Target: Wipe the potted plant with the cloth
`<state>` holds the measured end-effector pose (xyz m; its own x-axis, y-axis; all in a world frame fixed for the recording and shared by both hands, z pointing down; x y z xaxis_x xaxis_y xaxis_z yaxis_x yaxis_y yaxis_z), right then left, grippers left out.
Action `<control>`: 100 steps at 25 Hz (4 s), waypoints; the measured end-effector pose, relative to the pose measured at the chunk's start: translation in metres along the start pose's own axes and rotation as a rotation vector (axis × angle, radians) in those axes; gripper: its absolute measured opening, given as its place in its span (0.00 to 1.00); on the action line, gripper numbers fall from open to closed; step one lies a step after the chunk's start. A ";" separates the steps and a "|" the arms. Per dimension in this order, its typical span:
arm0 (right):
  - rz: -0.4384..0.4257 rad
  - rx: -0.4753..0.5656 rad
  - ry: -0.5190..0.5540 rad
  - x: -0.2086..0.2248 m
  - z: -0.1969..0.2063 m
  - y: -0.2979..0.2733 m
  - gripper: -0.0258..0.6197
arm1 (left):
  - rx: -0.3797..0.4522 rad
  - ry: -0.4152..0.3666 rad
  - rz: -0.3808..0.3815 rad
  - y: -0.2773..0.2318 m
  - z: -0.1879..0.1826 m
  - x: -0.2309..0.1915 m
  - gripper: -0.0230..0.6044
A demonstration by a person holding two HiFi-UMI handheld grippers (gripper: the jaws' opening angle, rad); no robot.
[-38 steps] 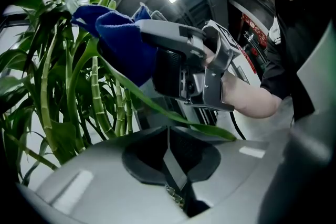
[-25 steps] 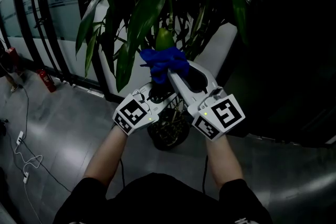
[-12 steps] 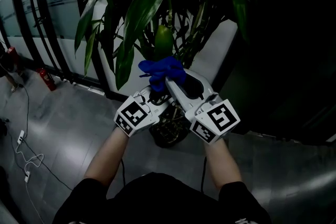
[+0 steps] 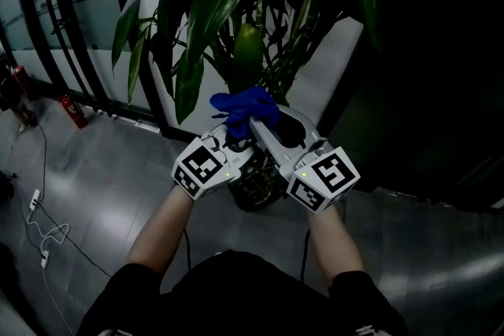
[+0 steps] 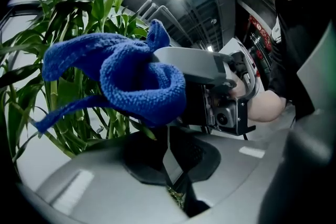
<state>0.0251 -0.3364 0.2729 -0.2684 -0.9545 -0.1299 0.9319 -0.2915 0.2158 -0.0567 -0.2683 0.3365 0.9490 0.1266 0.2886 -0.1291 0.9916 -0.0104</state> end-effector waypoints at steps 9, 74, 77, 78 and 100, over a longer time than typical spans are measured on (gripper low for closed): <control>-0.007 -0.022 -0.063 -0.002 0.020 0.008 0.21 | -0.020 0.028 -0.008 0.005 0.013 0.008 0.07; 0.485 -0.145 -0.180 -0.280 0.083 0.101 0.21 | -0.001 0.337 -0.283 0.371 0.089 0.053 0.07; 0.506 -0.138 -0.161 -0.283 0.077 0.114 0.21 | 0.004 0.343 -0.290 0.375 0.085 0.064 0.07; 0.510 -0.136 -0.154 -0.284 0.076 0.119 0.21 | 0.007 0.344 -0.292 0.376 0.083 0.069 0.07; 0.512 -0.121 -0.130 -0.275 0.070 0.193 0.21 | 0.030 0.371 -0.362 0.348 0.067 0.145 0.07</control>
<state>0.2614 -0.1344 0.4181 0.2065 -0.9748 0.0847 0.9709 0.2149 0.1058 0.0170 0.0935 0.4387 0.9719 -0.2174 -0.0898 0.2229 0.9732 0.0560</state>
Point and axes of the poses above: the fingertips, and each gripper's own axes: y backward along the fingers, x to its right, z out of its underside, the point moved 8 cm from there along y, backward along the fingers, and after that the axes turned 2 degrees about y, right-handed, at the moved point
